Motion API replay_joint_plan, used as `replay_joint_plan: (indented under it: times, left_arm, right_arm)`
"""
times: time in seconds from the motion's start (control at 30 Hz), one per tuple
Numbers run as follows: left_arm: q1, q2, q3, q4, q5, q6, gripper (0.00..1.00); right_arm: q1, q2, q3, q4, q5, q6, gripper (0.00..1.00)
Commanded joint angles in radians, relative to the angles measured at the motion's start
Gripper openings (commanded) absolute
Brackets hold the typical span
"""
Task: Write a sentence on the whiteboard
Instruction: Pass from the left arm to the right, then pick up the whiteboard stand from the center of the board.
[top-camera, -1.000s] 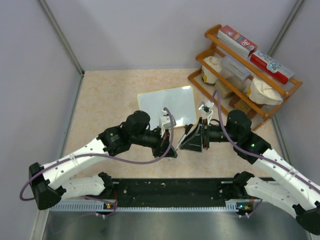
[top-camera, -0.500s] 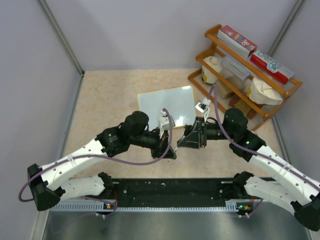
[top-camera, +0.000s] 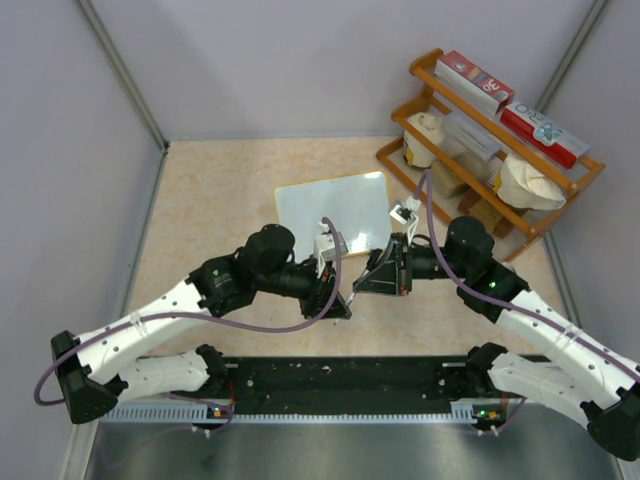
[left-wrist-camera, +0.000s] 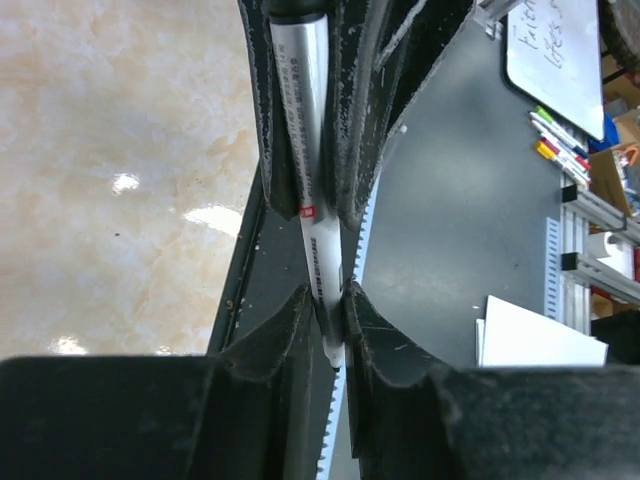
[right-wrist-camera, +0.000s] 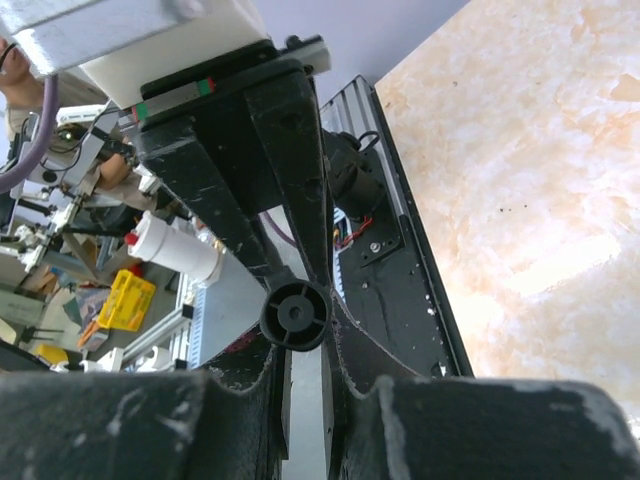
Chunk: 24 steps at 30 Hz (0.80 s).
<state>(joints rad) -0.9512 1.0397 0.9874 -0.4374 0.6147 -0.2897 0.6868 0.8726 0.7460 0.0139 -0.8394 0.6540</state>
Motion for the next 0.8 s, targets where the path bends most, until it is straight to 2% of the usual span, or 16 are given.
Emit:
replay_joint_plan:
  times: [0.0, 0.07, 0.1, 0.13, 0.17, 0.23, 0.47, 0.53, 0.77]
  left_arm:
    - [0.000, -0.073, 0.008, 0.002, -0.146, 0.037, 0.53]
    - [0.000, -0.108, -0.004, -0.003, -0.257, 0.018, 0.75]
    - [0.000, -0.122, -0.010, -0.003, -0.292, 0.006, 0.81]
    - [0.000, -0.147, -0.025, 0.000, -0.334, -0.011, 0.92]
    - [0.002, -0.156, -0.032, -0.006, -0.433, -0.038, 0.97]
    - [0.011, -0.179, -0.058, -0.007, -0.499, -0.061, 0.99]
    - [0.133, -0.155, -0.161, 0.002, -0.688, -0.259, 0.98]
    - [0.134, -0.090, -0.168, -0.020, -0.806, -0.307, 0.99]
    - [0.129, 0.210, -0.098, -0.021, -0.908, -0.404, 0.91]
  right_arm:
    - [-0.004, -0.030, -0.011, 0.003, -0.004, -0.010, 0.00]
    - [-0.004, -0.038, -0.013, -0.037, 0.038, -0.036, 0.00]
    - [-0.004, -0.043, -0.013, -0.052, 0.057, -0.042, 0.00]
    - [-0.006, -0.046, -0.013, -0.069, 0.078, -0.053, 0.00]
    - [-0.006, -0.049, -0.013, -0.086, 0.132, -0.063, 0.00]
    - [-0.004, -0.061, -0.016, -0.141, 0.192, -0.091, 0.00]
    - [-0.004, -0.136, -0.027, -0.296, 0.592, -0.139, 0.00]
    - [-0.006, -0.164, -0.030, -0.314, 0.654, -0.140, 0.00]
    - [-0.004, -0.279, -0.023, -0.385, 0.920, -0.106, 0.00]
